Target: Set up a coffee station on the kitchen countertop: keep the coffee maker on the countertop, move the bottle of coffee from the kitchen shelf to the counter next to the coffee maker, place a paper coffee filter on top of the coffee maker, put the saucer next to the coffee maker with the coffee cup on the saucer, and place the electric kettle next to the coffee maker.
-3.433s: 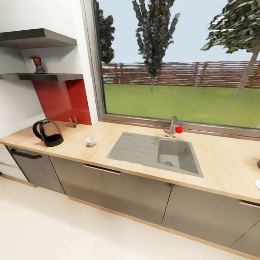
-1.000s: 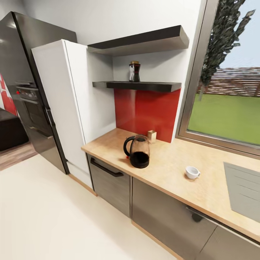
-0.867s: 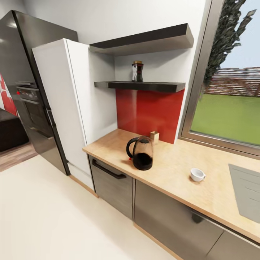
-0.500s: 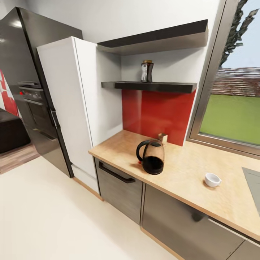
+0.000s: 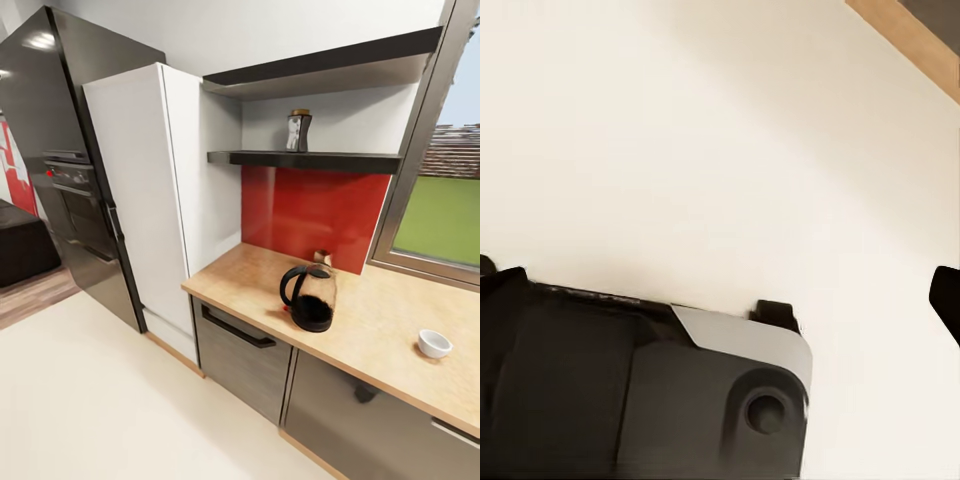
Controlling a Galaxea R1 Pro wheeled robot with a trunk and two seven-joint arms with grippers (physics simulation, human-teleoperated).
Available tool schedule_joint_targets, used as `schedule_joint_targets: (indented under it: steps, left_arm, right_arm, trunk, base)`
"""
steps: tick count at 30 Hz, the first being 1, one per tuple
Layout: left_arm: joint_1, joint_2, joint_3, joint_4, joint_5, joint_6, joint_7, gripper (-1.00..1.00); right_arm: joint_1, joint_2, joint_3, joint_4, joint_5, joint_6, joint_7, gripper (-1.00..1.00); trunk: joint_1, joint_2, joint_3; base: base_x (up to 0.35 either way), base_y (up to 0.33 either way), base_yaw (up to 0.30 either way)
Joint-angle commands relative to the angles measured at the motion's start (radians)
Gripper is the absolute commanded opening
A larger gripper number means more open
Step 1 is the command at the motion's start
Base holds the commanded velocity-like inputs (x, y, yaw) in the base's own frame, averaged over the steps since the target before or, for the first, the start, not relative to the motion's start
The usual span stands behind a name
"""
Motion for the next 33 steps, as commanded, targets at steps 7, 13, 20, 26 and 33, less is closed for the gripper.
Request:
schedule_joint_targets:
  steps: [7, 13, 20, 26, 33]
  left_arm:
    - [-0.001, 0.000, -0.001, 0.001, 0.005, -0.003, 0.000, 1.00]
    - [-0.001, 0.000, -0.001, 0.001, 0.005, -0.003, 0.000, 1.00]
    - [-0.001, 0.000, -0.001, 0.001, 0.005, -0.003, 0.000, 1.00]
    - [-0.001, 0.000, -0.001, 0.001, 0.005, -0.003, 0.000, 1.00]
    - [-0.001, 0.000, -0.001, 0.001, 0.005, -0.003, -0.001, 1.00]
  right_arm:
    - [-0.001, -0.002, 0.006, 0.004, 0.002, -0.004, 0.022, 1.00]
    - [-0.001, -0.002, 0.007, 0.004, 0.002, -0.003, 0.023, 1.00]
    - [-0.001, -0.002, 0.007, 0.004, 0.002, -0.005, 0.023, 1.00]
    - [-0.001, 0.000, 0.008, 0.002, 0.002, -0.005, 0.023, 1.00]
    - [-0.001, -0.003, 0.005, 0.001, 0.001, -0.005, 0.024, 1.00]
  trunk:
    - [0.001, -0.002, -0.002]
    - [0.001, -0.002, -0.002]
    - [0.001, -0.002, -0.002]
    - [0.001, -0.002, -0.002]
    - [0.001, -0.002, -0.002]
  base:
    - [0.136, 0.312, 0.000]
    - [0.136, 0.313, 0.000]
    - [0.142, 0.313, 0.000]
    - [0.191, 0.300, 0.000]
    - [0.231, 0.277, -0.135]
